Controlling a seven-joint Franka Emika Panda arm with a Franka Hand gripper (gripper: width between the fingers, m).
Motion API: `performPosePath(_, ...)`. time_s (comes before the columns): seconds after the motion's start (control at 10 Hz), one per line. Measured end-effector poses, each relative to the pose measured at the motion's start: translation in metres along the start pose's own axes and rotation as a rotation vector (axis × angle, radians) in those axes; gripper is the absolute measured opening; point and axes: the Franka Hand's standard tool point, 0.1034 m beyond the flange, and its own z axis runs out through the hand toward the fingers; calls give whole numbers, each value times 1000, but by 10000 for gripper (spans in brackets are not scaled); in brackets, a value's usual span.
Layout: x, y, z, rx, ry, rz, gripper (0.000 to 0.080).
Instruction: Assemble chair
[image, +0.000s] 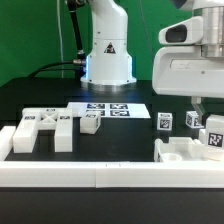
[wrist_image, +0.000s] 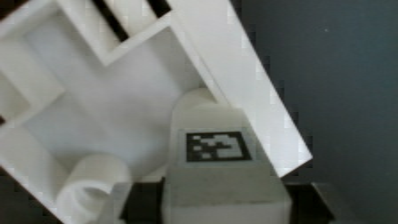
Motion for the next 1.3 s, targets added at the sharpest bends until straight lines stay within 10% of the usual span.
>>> performPosePath(0.6, 0, 0, 0, 2, -3, 203, 311)
performPosePath(0.8, -2, -3, -1, -1, -7, 155, 602)
performPosePath(1.3, -1, -4, 0, -10, -3, -408, 647)
